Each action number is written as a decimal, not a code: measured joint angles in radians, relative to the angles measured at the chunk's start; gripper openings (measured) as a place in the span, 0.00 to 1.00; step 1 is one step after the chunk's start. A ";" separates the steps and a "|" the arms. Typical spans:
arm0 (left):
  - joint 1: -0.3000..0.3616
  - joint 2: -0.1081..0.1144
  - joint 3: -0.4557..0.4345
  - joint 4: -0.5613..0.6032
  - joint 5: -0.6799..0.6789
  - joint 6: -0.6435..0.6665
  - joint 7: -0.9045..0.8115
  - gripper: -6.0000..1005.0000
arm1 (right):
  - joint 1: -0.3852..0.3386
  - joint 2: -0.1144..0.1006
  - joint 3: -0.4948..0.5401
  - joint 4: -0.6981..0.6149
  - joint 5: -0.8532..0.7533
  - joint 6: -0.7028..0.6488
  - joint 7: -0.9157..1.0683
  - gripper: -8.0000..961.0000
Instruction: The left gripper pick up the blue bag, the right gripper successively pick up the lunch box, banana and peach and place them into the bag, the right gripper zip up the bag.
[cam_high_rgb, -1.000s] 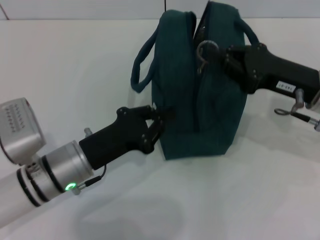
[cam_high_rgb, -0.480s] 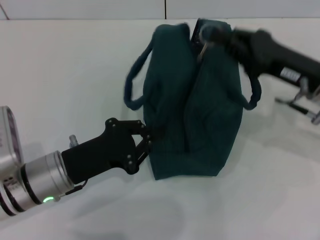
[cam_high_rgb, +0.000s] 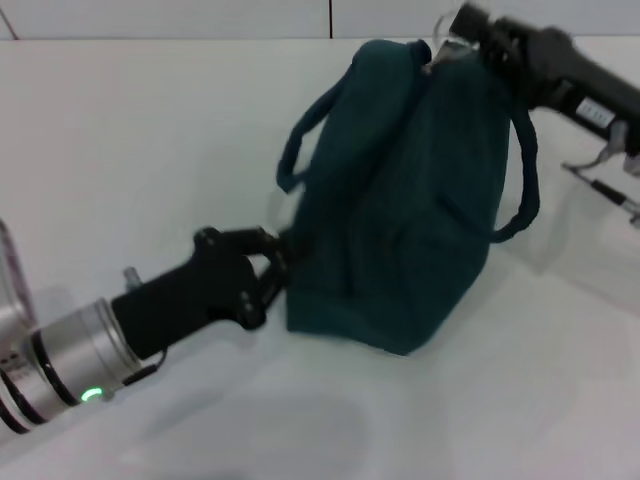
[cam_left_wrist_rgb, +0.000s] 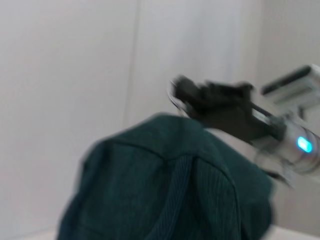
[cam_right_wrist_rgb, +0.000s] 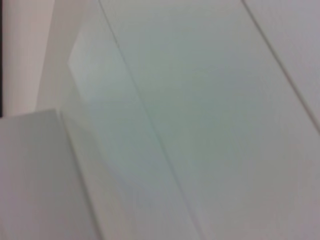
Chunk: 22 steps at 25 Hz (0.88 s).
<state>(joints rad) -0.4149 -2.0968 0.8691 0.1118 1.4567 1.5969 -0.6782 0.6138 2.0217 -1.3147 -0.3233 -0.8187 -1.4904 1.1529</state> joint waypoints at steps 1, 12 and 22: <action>0.007 -0.001 0.000 -0.002 -0.032 0.000 0.000 0.07 | -0.003 0.000 -0.013 0.000 -0.005 -0.009 -0.003 0.02; -0.003 0.006 0.001 0.000 -0.211 0.014 -0.045 0.07 | -0.062 0.005 -0.089 0.000 -0.004 -0.103 -0.025 0.02; -0.007 0.016 0.008 0.232 -0.093 0.095 -0.339 0.32 | -0.092 0.002 -0.088 0.001 -0.004 -0.092 -0.050 0.02</action>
<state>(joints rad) -0.4215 -2.0808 0.8774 0.3433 1.3632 1.6922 -1.0168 0.5220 2.0232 -1.4031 -0.3220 -0.8227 -1.5821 1.1031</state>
